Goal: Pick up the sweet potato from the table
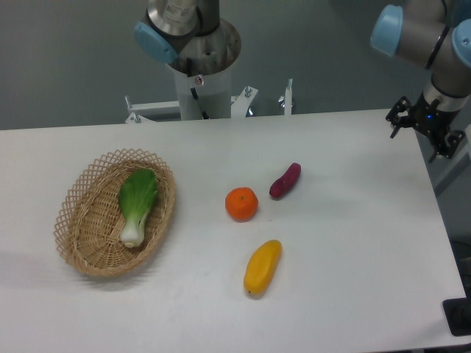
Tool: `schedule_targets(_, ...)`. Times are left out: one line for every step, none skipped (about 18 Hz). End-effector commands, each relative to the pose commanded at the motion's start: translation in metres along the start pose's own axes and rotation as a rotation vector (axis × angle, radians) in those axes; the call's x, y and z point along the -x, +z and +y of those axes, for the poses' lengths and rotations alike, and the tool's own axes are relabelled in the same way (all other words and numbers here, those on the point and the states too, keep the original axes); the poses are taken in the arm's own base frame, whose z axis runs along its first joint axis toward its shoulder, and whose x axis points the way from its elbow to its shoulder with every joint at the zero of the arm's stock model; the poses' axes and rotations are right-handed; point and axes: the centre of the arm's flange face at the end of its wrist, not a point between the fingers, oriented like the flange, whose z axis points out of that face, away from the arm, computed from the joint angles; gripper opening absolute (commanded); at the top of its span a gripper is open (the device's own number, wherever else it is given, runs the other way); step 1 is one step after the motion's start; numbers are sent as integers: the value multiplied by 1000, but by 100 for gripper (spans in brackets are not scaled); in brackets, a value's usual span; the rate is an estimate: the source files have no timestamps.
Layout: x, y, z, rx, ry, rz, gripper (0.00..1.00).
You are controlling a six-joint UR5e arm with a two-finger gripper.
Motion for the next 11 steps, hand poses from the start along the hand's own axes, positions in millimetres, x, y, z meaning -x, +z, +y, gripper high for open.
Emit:
schedule_targets(0, 0, 0, 1, -2, 0, 100)
schedule_targets(0, 1, 0, 2, -2, 0, 100)
schedule_targets(0, 1, 0, 2, -2, 0, 100)
schedule_targets(1, -1, 0, -1, 0, -3, 100)
schedule_targets(1, 0, 0, -4, 2, -2, 100)
schedule_targets(0, 1, -1, -6, 3, -1, 100)
schedule_targets(0, 2, 0, -4, -9, -2, 100)
schedule_targets(0, 4, -1, -5, -14, 4, 100)
schedule_targets(-1, 8, -3, -7, -22, 13, 100)
schedule_targets(-3, 13, -3, -10, -42, 23, 100)
schedule_targets(-5, 16, -3, -12, -59, 27, 100)
